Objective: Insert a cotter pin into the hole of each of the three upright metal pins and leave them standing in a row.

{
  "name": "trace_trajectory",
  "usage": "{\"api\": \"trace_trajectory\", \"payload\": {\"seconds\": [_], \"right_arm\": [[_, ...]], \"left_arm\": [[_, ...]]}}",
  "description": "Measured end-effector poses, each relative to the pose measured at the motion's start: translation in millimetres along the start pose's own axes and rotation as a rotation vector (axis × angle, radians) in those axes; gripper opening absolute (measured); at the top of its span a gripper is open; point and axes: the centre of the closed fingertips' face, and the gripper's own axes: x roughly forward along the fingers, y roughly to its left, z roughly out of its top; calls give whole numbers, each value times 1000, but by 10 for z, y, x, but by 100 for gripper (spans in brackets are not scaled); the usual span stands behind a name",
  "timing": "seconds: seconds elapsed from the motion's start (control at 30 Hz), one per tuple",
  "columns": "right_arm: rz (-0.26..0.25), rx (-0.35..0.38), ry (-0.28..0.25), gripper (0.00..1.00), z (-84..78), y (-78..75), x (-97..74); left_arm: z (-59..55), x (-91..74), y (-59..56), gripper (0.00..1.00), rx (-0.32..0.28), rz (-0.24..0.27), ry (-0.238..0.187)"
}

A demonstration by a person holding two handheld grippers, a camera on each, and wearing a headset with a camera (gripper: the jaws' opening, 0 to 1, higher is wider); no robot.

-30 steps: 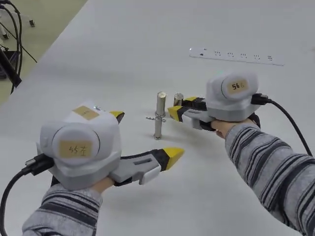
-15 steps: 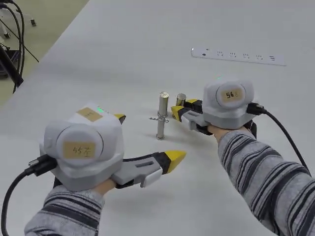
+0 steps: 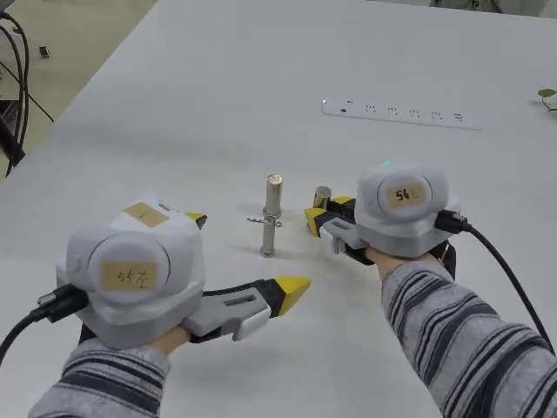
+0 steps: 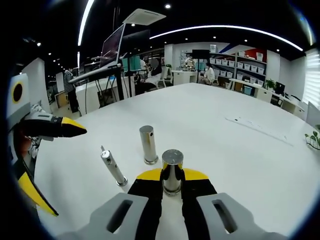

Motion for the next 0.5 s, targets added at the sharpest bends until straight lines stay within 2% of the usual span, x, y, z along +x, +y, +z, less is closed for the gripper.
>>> {"api": "trace_trajectory", "payload": {"seconds": [0.23, 0.5], "right_arm": [[-67, 16, 13, 8, -78, -24, -252], [-121, 65, 14, 8, -159, 61, -467]], "left_arm": [[-7, 28, -37, 83, 13, -8, 3], [44, 21, -26, 82, 10, -7, -19]]}}
